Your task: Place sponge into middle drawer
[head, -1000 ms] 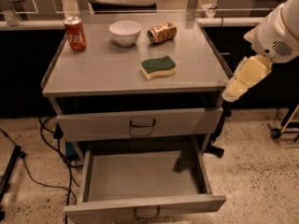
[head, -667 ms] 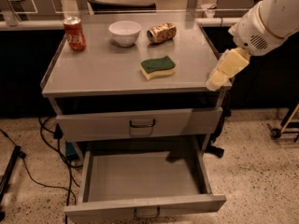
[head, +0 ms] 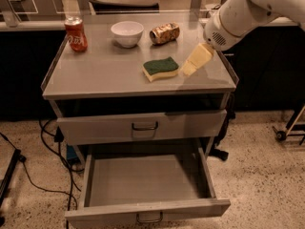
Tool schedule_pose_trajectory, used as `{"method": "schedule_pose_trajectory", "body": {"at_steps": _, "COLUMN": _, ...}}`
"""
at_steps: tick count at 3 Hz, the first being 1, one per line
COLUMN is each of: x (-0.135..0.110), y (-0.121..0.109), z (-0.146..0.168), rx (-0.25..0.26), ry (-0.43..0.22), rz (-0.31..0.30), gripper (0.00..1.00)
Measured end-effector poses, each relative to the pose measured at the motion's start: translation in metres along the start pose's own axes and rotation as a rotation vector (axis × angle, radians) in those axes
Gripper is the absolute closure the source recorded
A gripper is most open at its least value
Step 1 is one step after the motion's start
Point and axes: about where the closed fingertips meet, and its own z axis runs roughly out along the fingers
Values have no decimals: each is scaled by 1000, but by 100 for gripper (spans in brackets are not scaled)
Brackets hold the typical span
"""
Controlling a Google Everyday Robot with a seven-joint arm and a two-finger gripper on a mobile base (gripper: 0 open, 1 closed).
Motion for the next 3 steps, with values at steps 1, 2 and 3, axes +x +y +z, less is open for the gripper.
{"method": "schedule_pose_trajectory", "body": {"at_steps": 1, "x": 0, "y": 1, "z": 1, "rx": -1, "ry": 0, "rz": 21, "gripper": 0}}
{"method": "schedule_pose_trajectory", "body": {"at_steps": 2, "x": 0, "y": 1, "z": 2, "rx": -2, "ry": -1, "rz": 25, "gripper": 0}}
{"method": "schedule_pose_trajectory", "body": {"at_steps": 3, "x": -6, "y": 1, "z": 26, "rx": -25, "ry": -33, "rz": 82, "gripper": 0}}
